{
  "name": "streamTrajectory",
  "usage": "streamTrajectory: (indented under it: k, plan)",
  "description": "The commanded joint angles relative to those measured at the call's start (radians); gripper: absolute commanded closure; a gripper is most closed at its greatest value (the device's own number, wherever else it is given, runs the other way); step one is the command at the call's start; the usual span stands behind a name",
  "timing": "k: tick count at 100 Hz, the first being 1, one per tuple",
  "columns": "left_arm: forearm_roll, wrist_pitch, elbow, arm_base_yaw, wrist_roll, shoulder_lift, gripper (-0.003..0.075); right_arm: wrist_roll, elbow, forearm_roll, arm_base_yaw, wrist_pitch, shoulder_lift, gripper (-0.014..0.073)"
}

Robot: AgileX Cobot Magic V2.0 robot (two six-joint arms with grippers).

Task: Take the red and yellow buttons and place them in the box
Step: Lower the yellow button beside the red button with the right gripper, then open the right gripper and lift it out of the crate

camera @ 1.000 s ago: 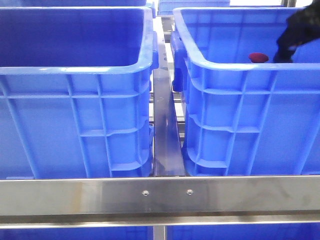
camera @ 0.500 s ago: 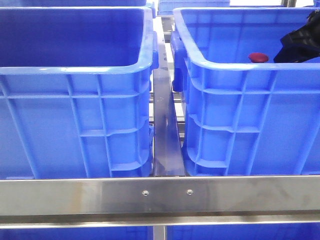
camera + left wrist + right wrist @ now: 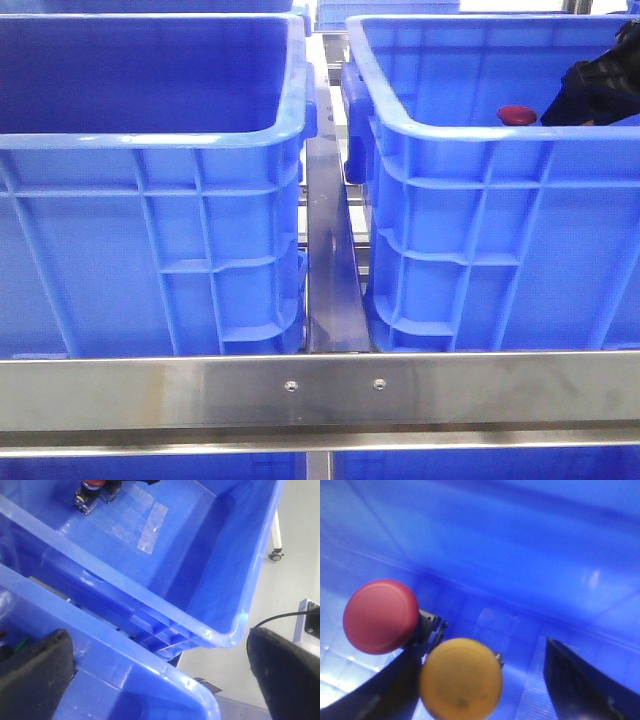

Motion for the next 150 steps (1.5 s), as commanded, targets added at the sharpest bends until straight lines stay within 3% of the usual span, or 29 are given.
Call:
streamTrajectory:
  k: [1,71,78,82,91,102,114,131,150]
  plan:
    - [-0.057,0.025,-0.032,0.002,-0.006,-0.047,0.0052,-0.013,-0.03,0.031,0.0,-0.024,-0.045,0.005]
    - [-0.053,0.025,-0.032,0.002,-0.008,-0.047,0.007,-0.012,-0.016,0.038,-0.002,0.092,-0.17,0.0057]
    - [-0.037,0.025,-0.032,0.002,-0.008,-0.047,0.0076,-0.009,0.001,0.039,-0.002,0.109,-0.199,0.0109]
    - [-0.023,0.025,-0.032,0.002,-0.012,-0.047,0.0091,-0.008,0.021,0.042,-0.002,0.108,-0.216,0.0183]
    - [-0.016,0.025,-0.032,0.002,-0.024,-0.047,0.0197,-0.008,0.074,0.05,-0.002,0.103,-0.271,0.0413]
    - [-0.016,0.025,-0.032,0.002,-0.04,-0.047,0.0448,-0.008,0.137,0.063,-0.002,0.101,-0.344,0.0661]
    - [-0.016,0.025,-0.015,0.002,-0.062,-0.049,0.0732,-0.008,0.203,0.109,-0.002,0.101,-0.424,0.0652]
    - [-0.016,0.005,0.074,0.002,-0.064,-0.081,0.074,-0.008,0.275,0.124,-0.002,0.1,-0.525,0.0652]
    - [0.021,-0.108,0.19,0.002,-0.064,-0.181,0.074,-0.006,0.329,0.125,-0.002,0.128,-0.614,0.0652]
